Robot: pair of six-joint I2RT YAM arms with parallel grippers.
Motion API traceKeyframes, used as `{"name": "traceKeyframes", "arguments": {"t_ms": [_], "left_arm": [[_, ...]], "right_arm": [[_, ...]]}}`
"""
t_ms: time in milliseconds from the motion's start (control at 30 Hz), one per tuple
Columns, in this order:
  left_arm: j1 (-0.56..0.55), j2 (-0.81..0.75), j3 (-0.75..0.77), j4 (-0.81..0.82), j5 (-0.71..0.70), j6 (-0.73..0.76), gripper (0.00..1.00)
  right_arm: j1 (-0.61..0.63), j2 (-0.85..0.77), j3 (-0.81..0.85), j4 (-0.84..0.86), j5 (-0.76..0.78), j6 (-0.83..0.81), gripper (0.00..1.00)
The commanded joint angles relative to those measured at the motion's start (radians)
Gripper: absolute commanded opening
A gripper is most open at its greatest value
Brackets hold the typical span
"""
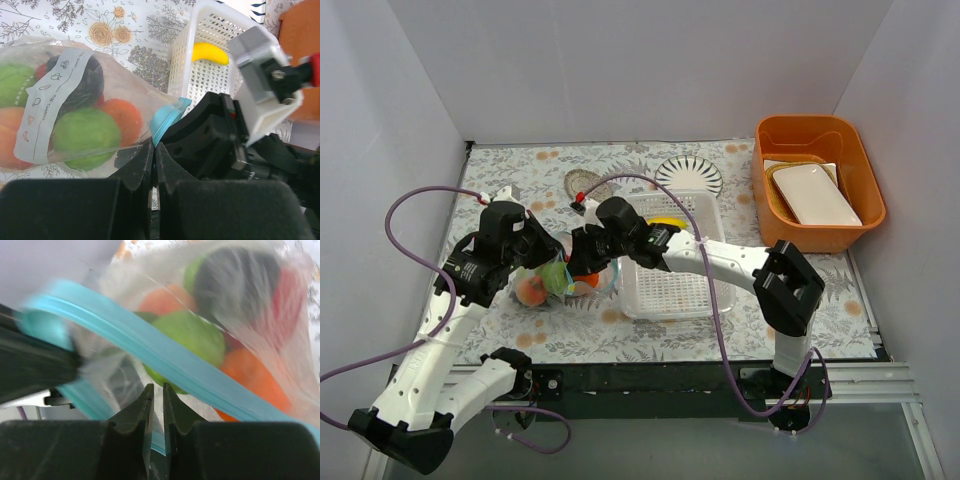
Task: Place the food in the zip-top bag and seal the zipper
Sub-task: Place the fake fruit in the zipper food storage bag.
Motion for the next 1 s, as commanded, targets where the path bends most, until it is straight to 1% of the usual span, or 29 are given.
{"name": "traceKeyframes", "arguments": {"t_ms": [0, 67, 133, 167, 233, 500, 533, 600, 633, 667, 700, 733, 767, 800, 833, 867, 967], "left_arm": [[0.002, -0.001, 0.037, 0.011, 0.008, 0.010, 0.00], [0.002, 0.002, 0.039, 0.009, 0.003, 0.010, 0.00], [0.002, 0.002, 0.054, -0.001, -0.021, 0.008, 0.00], [0.002, -0.001, 0.059, -0.009, -0.027, 0.008, 0.00], [0.002, -0.012, 0.063, -0.011, -0.041, 0.007, 0.00], [0.002, -0.009, 0.054, 0.002, -0.023, 0.003, 0.01], [0.002, -0.007, 0.053, 0.002, -0.018, 0.005, 0.01], [0.002, -0.007, 0.040, 0.006, -0.011, 0.005, 0.00], [0.002, -0.009, 0.036, 0.005, -0.009, 0.005, 0.00], [0.002, -0.013, 0.028, 0.006, -0.009, 0.003, 0.00], [0.002, -0.017, 0.025, 0.008, -0.011, 0.002, 0.00], [0.002, -0.021, 0.019, 0.009, -0.011, 0.002, 0.00], [0.002, -0.024, 0.014, 0.014, -0.012, 0.000, 0.01], [0.002, -0.029, 0.008, 0.017, -0.011, 0.000, 0.01], [0.002, -0.029, 0.007, 0.017, -0.009, 0.000, 0.01], [0.002, -0.029, 0.007, 0.018, -0.009, -0.001, 0.00], [0.002, -0.026, 0.005, 0.026, -0.003, 0.000, 0.01]], "right_arm": [[0.008, -0.005, 0.070, 0.046, -0.050, -0.017, 0.21], [0.006, -0.009, 0.070, 0.025, -0.038, -0.021, 0.21], [0.003, -0.049, 0.029, 0.022, -0.012, -0.027, 0.21], [0.002, -0.068, 0.009, 0.026, 0.023, -0.033, 0.24], [-0.010, -0.101, -0.027, 0.037, 0.034, -0.035, 0.27], [-0.027, -0.039, 0.010, 0.028, -0.049, -0.017, 0.26], [-0.027, -0.034, 0.019, -0.013, -0.043, -0.024, 0.26], [-0.027, -0.054, 0.022, -0.052, 0.025, -0.043, 0.26], [-0.027, -0.093, 0.012, -0.081, 0.060, -0.059, 0.26], [-0.029, -0.121, -0.005, -0.089, 0.145, -0.067, 0.31], [-0.029, -0.155, -0.068, -0.089, 0.193, -0.072, 0.34], [-0.029, -0.234, -0.111, -0.051, 0.241, -0.075, 0.35], [-0.030, -0.278, -0.154, -0.035, 0.328, -0.073, 0.43], [-0.032, -0.320, -0.238, -0.017, 0.380, -0.070, 0.49], [-0.035, -0.395, -0.266, -0.008, 0.423, -0.067, 0.51], [-0.040, -0.428, -0.294, -0.014, 0.510, -0.055, 0.56], [-0.072, -0.490, -0.321, -0.093, 0.615, -0.046, 0.67]]}}
